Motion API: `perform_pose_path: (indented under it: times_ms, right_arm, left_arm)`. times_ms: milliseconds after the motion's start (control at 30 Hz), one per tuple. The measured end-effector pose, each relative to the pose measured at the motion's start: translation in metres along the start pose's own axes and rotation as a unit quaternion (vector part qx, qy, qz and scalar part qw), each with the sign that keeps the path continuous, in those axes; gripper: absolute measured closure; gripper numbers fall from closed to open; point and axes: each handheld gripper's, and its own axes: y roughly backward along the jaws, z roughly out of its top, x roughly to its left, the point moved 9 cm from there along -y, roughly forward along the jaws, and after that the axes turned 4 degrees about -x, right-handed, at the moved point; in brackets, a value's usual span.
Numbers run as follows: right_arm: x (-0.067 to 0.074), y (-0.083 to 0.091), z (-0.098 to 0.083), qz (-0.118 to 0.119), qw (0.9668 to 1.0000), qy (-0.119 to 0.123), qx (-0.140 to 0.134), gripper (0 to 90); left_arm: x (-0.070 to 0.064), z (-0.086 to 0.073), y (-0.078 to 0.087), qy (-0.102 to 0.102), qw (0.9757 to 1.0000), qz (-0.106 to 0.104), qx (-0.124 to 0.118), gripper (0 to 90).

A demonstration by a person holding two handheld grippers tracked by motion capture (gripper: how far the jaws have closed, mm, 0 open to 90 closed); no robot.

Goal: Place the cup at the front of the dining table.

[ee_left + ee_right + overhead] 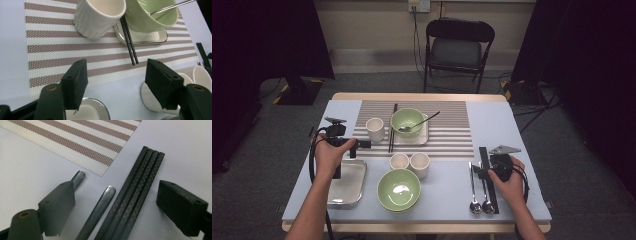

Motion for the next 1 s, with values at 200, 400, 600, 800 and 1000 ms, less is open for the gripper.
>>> perform_pose_path:
  times_ms: [200,400,600,800,1000]
  right_arm:
    - [0.000,0.000,0.000,0.000,1.0000,0.000,0.000,14.1]
    - [0.000,0.000,0.000,0.000,1.0000,0.000,0.000,14.1]
    - [0.000,0.000,0.000,0.000,1.0000,0.000,0.000,14.2]
    - [0.000,0.000,0.000,0.000,1.0000,0.001,0.000,14.2]
    - [0.000,0.000,0.000,0.000,1.0000,0.001,0.000,14.1]
  left_arm:
    - [0.002,-0.004,0.001,-0.004,1.0000,-0.004,-0.002,34.4]
    - [0.004,-0.009,0.002,-0.001,1.0000,-0.005,0.001,34.4]
    - [0.005,-0.013,0.003,-0.002,1.0000,-0.005,0.000,34.4]
    - [0.007,-0.016,0.006,-0.006,1.0000,-0.001,0.001,33.4]
    - [0.009,-0.019,0.007,-0.007,1.0000,0.001,0.000,32.1]
